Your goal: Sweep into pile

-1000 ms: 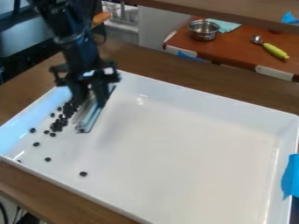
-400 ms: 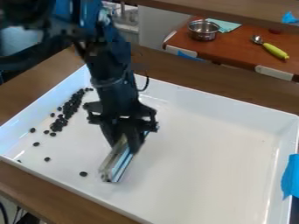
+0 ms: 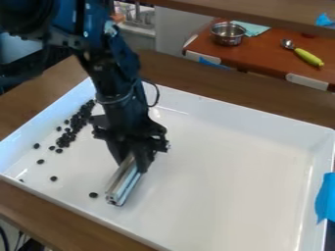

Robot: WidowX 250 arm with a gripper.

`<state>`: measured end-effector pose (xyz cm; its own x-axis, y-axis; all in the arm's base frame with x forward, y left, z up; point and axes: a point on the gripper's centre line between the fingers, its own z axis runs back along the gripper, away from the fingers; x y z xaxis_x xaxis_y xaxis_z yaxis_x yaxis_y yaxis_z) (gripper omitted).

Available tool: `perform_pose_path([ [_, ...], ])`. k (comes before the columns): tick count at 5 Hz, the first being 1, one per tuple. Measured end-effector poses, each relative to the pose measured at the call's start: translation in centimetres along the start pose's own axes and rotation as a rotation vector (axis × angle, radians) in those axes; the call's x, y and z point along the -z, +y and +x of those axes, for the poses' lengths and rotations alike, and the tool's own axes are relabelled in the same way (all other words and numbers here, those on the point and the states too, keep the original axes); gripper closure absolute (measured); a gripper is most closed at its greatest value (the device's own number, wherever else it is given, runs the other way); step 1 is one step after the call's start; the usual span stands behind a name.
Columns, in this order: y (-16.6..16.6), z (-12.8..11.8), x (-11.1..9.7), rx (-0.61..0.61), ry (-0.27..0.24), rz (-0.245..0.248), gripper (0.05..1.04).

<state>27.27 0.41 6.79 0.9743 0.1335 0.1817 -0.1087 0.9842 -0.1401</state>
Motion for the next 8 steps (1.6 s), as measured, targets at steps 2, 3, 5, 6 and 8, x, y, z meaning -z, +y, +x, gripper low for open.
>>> perform_pose_path([
  [2, 2.4, -0.5, 0.6, 0.005, 0.047, 0.049, 0.711],
  [3, 3.8, -0.4, 0.4, 0.009, 0.039, 0.060, 0.711],
  [5, 6.5, 0.0, 0.1, 0.049, 0.036, 0.101, 0.711],
  [6, 8.9, 0.2, -0.3, 0.086, 0.055, 0.156, 0.711],
  [8, 10.9, 0.9, -0.8, 0.162, 0.054, 0.247, 0.711],
])
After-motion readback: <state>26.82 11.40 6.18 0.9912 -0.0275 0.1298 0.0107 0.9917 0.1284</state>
